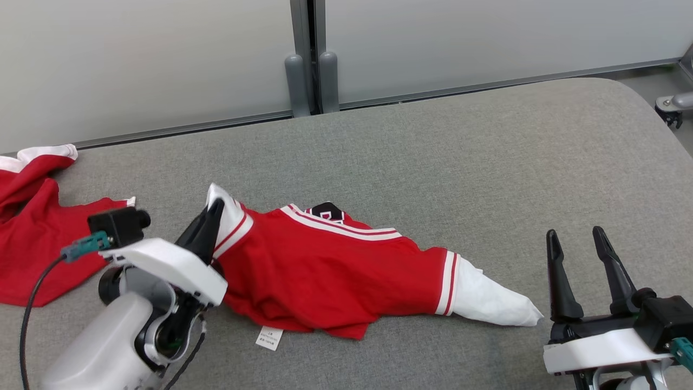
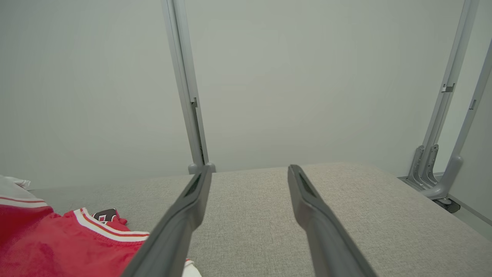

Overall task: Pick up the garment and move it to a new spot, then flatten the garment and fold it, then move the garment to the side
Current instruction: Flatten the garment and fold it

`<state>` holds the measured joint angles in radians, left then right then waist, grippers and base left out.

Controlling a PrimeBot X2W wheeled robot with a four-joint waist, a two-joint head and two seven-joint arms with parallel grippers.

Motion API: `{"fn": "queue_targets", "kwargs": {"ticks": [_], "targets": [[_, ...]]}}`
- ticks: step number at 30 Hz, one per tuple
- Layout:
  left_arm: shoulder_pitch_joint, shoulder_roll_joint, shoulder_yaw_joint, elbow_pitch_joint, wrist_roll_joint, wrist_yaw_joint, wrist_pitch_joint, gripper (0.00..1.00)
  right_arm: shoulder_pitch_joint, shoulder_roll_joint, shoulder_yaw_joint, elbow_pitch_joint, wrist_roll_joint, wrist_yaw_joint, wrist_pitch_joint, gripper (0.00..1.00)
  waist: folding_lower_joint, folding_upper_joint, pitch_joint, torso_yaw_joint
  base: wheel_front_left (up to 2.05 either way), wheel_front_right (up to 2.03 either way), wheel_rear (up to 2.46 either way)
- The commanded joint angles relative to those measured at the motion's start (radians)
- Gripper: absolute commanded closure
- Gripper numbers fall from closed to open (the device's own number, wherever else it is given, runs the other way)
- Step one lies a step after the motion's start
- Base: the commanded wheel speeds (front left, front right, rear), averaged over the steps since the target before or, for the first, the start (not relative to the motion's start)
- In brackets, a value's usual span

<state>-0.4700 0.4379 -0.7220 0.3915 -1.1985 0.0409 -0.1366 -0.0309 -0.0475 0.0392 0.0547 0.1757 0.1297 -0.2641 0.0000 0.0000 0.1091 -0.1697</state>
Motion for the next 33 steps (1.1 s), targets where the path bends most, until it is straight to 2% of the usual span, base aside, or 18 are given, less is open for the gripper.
{"fn": "queue_targets", "kwargs": {"ticks": [1,5,10,14,19,22,30,33], "targets": [[-0.031,-0.007,0.02,-0.04,-0.009,0.02,-0.009,1.0,0.007,-0.006,0.0,0.003,0.002,0.002,-0.001,0.0,0.0,0.0,-0.008,0.001,0.0,0.0,0.0],[-0.109,-0.027,0.069,-0.121,-0.008,0.085,-0.027,1.0,0.011,-0.006,0.009,0.005,0.002,0.002,-0.001,0.0,0.0,0.0,-0.02,-0.006,0.0,0.0,0.0],[-0.231,-0.049,0.122,-0.12,0.049,0.185,-0.079,1.0,0.019,-0.006,0.015,0.007,-0.004,0.002,-0.001,0.0,0.0,0.0,-0.032,-0.026,0.0,0.0,0.0],[-0.311,-0.066,0.161,-0.09,0.093,0.225,-0.109,1.0,0.026,-0.006,0.014,0.006,-0.01,0.002,-0.001,0.0,0.0,0.0,-0.038,-0.042,0.0,0.0,0.0],[-0.377,-0.099,0.163,-0.04,0.154,0.23,-0.122,1.0,0.035,-0.006,0.016,0.005,-0.015,0.002,-0.001,0.0,0.0,0.0,-0.04,-0.057,0.0,0.0,0.0],[-0.393,-0.144,0.138,-0.02,0.181,0.212,-0.125,1.0,0.032,-0.006,0.023,0.005,-0.015,0.002,0.0,0.0,0.0,0.0,-0.036,-0.067,0.0,0.0,0.0],[-0.315,-0.322,-0.043,0.085,0.217,0.137,-0.116,1.0,-0.001,-0.006,0.047,0.005,0.0,0.002,0.0,0.0,0.0,0.0,0.0,-0.11,0.0,0.0,0.0],[-0.285,-0.351,-0.099,0.098,0.226,0.118,-0.114,1.0,-0.003,-0.006,0.047,0.004,0.001,0.002,0.0,0.0,0.0,0.0,0.01,-0.124,0.0,0.0,0.0]]}}
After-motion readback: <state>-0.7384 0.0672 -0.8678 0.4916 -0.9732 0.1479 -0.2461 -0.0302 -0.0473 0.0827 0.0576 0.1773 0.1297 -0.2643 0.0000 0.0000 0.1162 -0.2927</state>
